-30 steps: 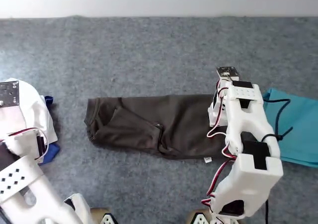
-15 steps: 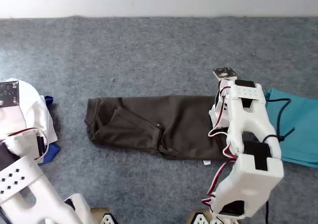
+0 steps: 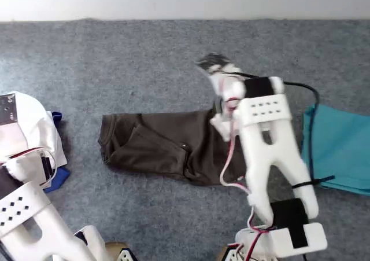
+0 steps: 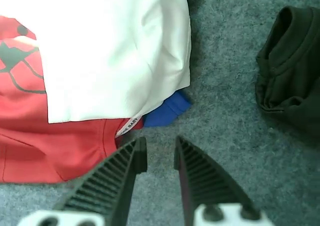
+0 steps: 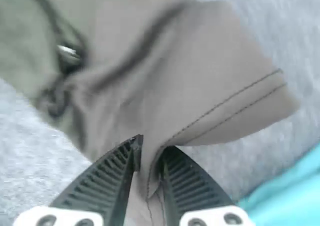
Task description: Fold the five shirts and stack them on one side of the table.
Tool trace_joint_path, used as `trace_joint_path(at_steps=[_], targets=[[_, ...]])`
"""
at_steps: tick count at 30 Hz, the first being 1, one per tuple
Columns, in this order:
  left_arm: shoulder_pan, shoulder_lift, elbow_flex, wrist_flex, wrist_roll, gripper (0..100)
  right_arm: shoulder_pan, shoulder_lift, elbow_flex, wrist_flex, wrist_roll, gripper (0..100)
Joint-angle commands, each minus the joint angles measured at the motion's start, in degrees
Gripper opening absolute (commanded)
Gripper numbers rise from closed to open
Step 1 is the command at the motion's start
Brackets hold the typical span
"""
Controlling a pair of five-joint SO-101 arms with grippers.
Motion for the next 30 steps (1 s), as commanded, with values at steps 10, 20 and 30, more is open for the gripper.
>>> trace_joint_path(at_steps=[10, 20, 30], targets=[[0.2, -0.4, -2.3, -2.4, 2.5, 10, -18.9, 9.6, -7.9, -11.9, -4.4, 1.0], [0.1, -0.4, -2.3, -2.3, 3.8, 10, -24.4, 29.6, -36.4, -2.9, -4.4, 1.0], [0.1, -0.4, -2.3, -2.2, 3.8, 10, -30.1, 45.1, -59.7, 5.3, -4.4, 3.0]])
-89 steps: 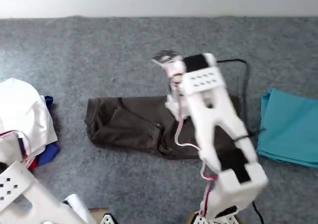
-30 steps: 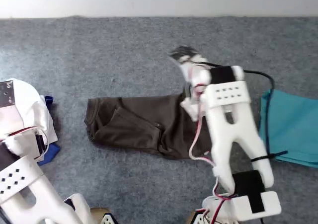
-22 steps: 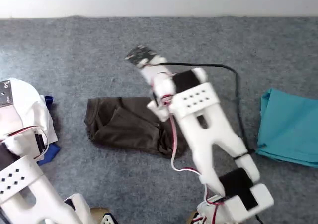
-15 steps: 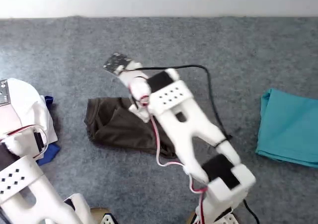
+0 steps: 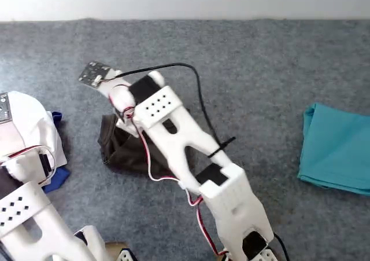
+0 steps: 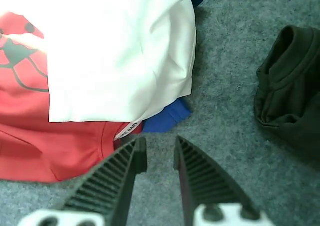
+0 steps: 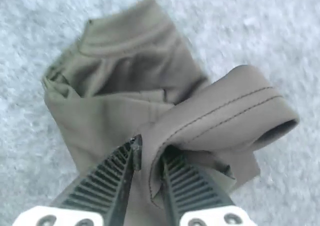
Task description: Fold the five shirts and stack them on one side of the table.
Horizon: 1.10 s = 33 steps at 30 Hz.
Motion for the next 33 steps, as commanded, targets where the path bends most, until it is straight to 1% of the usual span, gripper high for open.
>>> trace_joint_path(at_steps=[1, 5, 8, 11, 14, 15, 17, 18, 19, 21, 22, 25, 29, 33], targets=[[0.3, -0.4, -2.2, -0.8, 0.5, 10, -2.3, 2.6, -8.3, 2.8, -0.5, 5.7], [0.4, -0.4, -2.2, -0.9, 0.5, 10, -4.7, 6.7, -14.6, 5.8, -0.9, 19.4], [0.3, -0.4, -2.2, -0.8, 0.5, 10, -5.1, 8.5, -20.1, 7.7, -3.6, 22.0], [0.3, -0.4, -2.2, -0.8, 0.5, 10, -4.6, 8.8, -23.6, 10.9, -3.8, 22.1], [0.3, -0.4, -2.2, -0.7, 0.5, 10, -1.8, 8.2, -23.9, 12.8, -3.8, 20.2], [0.3, -0.4, -2.2, -0.7, 0.5, 10, 0.0, 7.6, -23.6, 12.8, -3.7, 17.0], [0.3, -0.4, -2.2, -0.7, 0.5, 10, 3.7, 6.4, -22.5, 12.7, -3.0, 7.2], [0.3, -0.4, -2.2, -0.7, 0.5, 10, 5.6, 6.0, -21.1, 12.6, -1.1, 2.3], [0.3, -0.4, -2.2, -0.7, 0.5, 10, 7.1, 5.9, -19.2, 12.7, 1.3, 0.2], [0.3, -0.4, -2.2, -0.7, 0.5, 10, 10.7, 5.3, -13.8, 12.8, 4.0, 2.3], [0.3, -0.4, -2.2, -0.7, 0.5, 10, 12.3, 5.1, -11.8, 12.8, 4.6, 0.9], [0.2, -0.4, -2.2, -0.7, 0.5, 10, 15.8, 3.6, -6.2, 12.7, 5.5, 0.9], [0.2, -0.4, -2.2, -0.9, 0.5, 10, 15.4, 3.1, -1.8, 12.6, 5.4, 0.9], [0.2, -0.4, -2.2, -0.9, 0.5, 10, 8.3, 5.6, -0.1, 12.5, 5.3, 0.9]])
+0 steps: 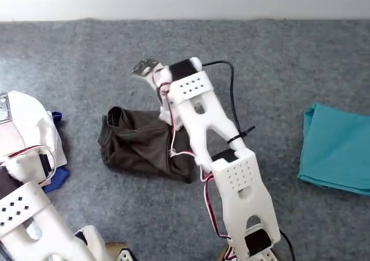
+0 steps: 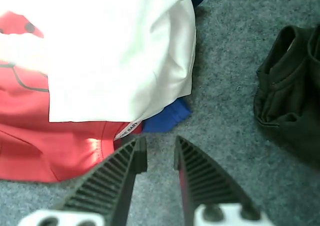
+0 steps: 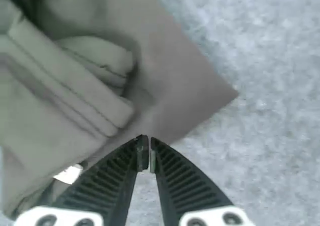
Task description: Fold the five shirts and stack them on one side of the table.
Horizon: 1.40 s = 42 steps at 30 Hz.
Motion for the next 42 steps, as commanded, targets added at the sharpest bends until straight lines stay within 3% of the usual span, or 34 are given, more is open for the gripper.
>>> trace_joint_path(at_steps=[1, 7, 11, 17, 22, 27, 30, 37, 42], targets=[[0.1, -0.4, -2.2, -0.9, 0.5, 10, -7.3, -1.5, -0.1, 2.2, 0.4, 0.9], [0.1, -0.4, -2.2, -0.9, 0.5, 10, -21.2, -2.1, -1.2, 2.3, 0.4, 0.9], [0.0, -0.4, -2.2, -0.8, 0.5, 10, -23.0, -7.9, -3.9, 2.3, 0.4, 0.9], [0.0, -0.4, -2.2, -0.8, 0.5, 10, -12.5, -14.5, -4.2, 2.2, 0.8, 0.9], [0.1, -0.4, -2.2, -1.0, 0.5, 10, -2.3, -8.7, -4.4, 2.2, 0.9, 0.9], [0.1, -0.4, -2.2, -1.0, 0.5, 10, -0.7, 0.7, -4.5, 0.5, 0.9, 0.9], [0.1, -0.4, -2.2, -0.9, 0.5, 10, -3.7, 4.5, -4.5, -1.7, 0.5, 0.9], [0.1, -0.4, -2.2, -0.8, 0.5, 10, -18.2, 2.7, -8.3, 2.5, 0.4, 0.9], [0.1, -0.4, -2.2, -0.8, 0.5, 10, -21.0, -5.3, -9.8, 2.3, -3.3, 0.9]])
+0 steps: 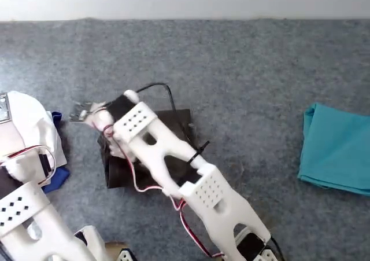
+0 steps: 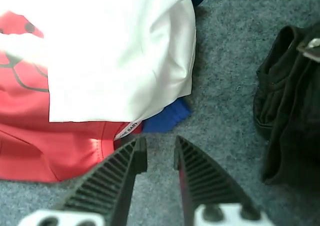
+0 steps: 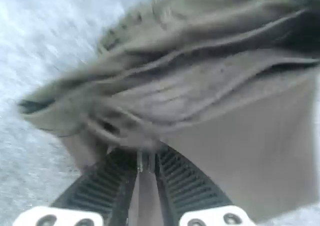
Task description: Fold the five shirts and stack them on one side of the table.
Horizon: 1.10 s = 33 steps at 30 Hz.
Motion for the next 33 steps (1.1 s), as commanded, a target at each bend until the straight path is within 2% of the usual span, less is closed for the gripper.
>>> trace_joint_path(at_steps=[1, 5, 9, 11, 16, 19, 22, 25, 33], targets=[[0.1, -0.4, -2.2, -0.8, 0.5, 10, -0.7, -8.9, -2.4, 2.3, -1.4, 0.9], [0.1, -0.4, -2.2, -0.8, 0.5, 10, 4.3, -12.3, -2.4, 1.6, -1.0, 1.0], [0.2, -0.4, -2.2, -0.9, 0.5, 10, 9.1, -8.4, -2.4, -1.5, 1.0, 1.0], [0.2, -0.4, -2.2, -1.0, 0.5, 10, 8.7, -5.2, -2.5, -1.2, 0.7, 0.9], [-0.2, -0.4, -2.3, -0.7, 0.5, 10, 0.7, -2.1, -1.1, 2.5, -1.1, 0.9], [-3.1, -0.4, -2.6, -0.8, 0.5, 10, -2.2, -3.3, -0.4, 2.3, -5.2, 0.9], [-7.5, -0.4, -2.6, -0.7, 0.5, 10, -2.0, -3.8, -0.5, 2.1, -5.8, 0.9], [-10.4, -0.4, -2.3, -0.7, 0.5, 10, 0.6, -3.7, -0.4, -3.4, -5.5, 0.9], [-10.9, -0.4, -2.8, -0.8, 0.3, 10, 2.6, 2.8, -0.4, -31.0, -4.3, 1.0]])
